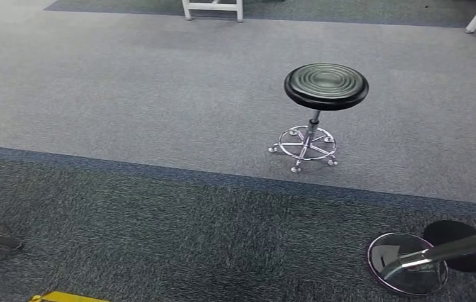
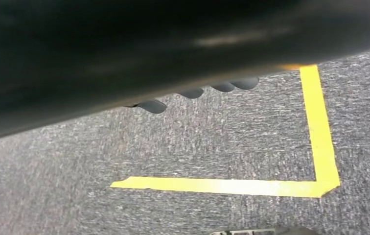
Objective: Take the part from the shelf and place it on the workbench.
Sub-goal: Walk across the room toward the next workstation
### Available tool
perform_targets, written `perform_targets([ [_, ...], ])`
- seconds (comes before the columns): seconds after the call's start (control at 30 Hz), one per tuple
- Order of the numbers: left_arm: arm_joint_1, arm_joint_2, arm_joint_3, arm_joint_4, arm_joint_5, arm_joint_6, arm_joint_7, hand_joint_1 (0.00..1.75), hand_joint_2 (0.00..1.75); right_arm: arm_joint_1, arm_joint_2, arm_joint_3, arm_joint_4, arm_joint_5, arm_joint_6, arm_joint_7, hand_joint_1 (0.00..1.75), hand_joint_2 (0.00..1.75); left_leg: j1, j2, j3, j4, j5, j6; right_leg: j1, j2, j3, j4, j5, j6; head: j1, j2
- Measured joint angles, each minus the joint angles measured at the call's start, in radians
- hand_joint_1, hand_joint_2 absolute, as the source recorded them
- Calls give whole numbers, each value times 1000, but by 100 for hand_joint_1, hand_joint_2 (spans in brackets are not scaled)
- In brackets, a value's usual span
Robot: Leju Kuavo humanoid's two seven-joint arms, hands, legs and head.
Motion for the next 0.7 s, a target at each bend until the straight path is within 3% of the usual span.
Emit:
perform_targets([
  [0.03, 1, 1, -2, 0, 0, 0, 1, 0, 0, 1, 0, -1, 0, 0, 0, 0, 0, 0, 0, -3, -14, 19, 8, 2, 2, 15, 1, 0, 0, 0, 0, 0],
  [0.07, 1, 1, -4, 0, 0, 0, 1, 0, 0, 2, 0, -3, 0, 0, 0, 0, 0, 0, -1, -6, -11, 0, 36, 6, 3, 30, 3, 1, 0, -1, 0, 0],
  [0.1, 1, 2, -6, 0, -1, 0, 2, 0, 0, 2, 0, -4, 0, -1, 0, 0, 0, 0, -1, -17, 6, -52, 79, 11, 4, 45, 5, 1, -1, -1, 0, 0],
  [0.17, 1, 4, -9, 1, -1, 0, 2, 0, 0, 1, 0, -7, 0, -1, 1, 0, 0, 0, 0, -66, 52, -177, 149, 26, 5, 72, 4, 2, -1, 2, 0, 0],
  [0.23, 0, 6, -13, 2, -1, -2, 3, 0, 0, -1, 0, -9, 1, -1, 2, 0, 0, 0, 0, -99, 77, -241, 161, 32, 4, 95, -5, 5, -1, 11, 0, 0],
  [0.3, -3, 6, -16, 2, -1, -3, 3, 0, 0, 0, 0, -11, 1, -2, 2, 0, 0, 0, 0, -84, 83, -256, 157, 34, 1, 113, -18, 4, 1, 25, 0, 0],
  [0.33, -4, 7, -16, 2, -1, -3, 3, 0, 0, 2, 0, -13, 1, -3, 2, 0, 0, 0, 1, -73, 85, -263, 159, 38, 0, 104, -23, 7, -2, 31, 0, 0],
  [0.37, -5, 7, -16, 2, -1, -4, 3, 0, 0, 2, 0, -15, 2, -3, 2, 0, 0, 0, 2, -60, 88, -269, 162, 43, 1, 81, -35, 27, -16, 36, 3, 0],
  [0.43, -4, 7, -17, 2, 0, -4, 3, 0, 0, -4, -1, -17, 2, -3, 2, 0, 0, 0, 3, -29, 92, -276, 163, 49, 2, 17, -86, 128, -76, 44, 8, 0],
  [0.47, -3, 6, -17, 2, 0, -5, 4, 0, 0, -8, -1, -17, 2, -3, 2, 0, 0, 0, 2, -13, 93, -276, 162, 51, 0, -3, -122, 198, -109, 48, 10, 0],
  [0.5, -2, 6, -17, 2, 1, -5, 4, 0, 0, -10, -1, -18, 3, -3, 2, 0, 0, 0, 1, 4, 93, -275, 160, 51, -1, -12, -151, 254, -129, 53, 10, 0],
  [0.53, -2, 7, -17, 2, 1, -6, 5, 0, 0, -10, -1, -18, 3, -3, 2, 0, 0, 0, 1, 19, 94, -275, 159, 50, -3, -16, -165, 279, -130, 56, 9, 0],
  [0.57, -2, 7, -17, 2, 1, -6, 5, 0, 0, -8, -2, -19, 3, -3, 2, 0, 0, 0, 1, 32, 96, -275, 156, 49, -5, -21, -157, 264, -111, 59, 10, 0],
  [0.63, -4, 6, -18, 2, 2, -6, 5, 0, 0, -6, -4, -20, 4, -3, 1, 0, 0, 0, 0, 55, 104, -275, 151, 41, -8, -50, -89, 138, -42, 61, 10, 0],
  [0.7, -4, 6, -18, 2, 2, -7, 6, 0, 0, -10, -5, -22, 4, -3, 1, 0, 0, 0, -5, 74, 111, -272, 143, 30, -6, -83, -28, 28, -4, 54, 10, 0],
])
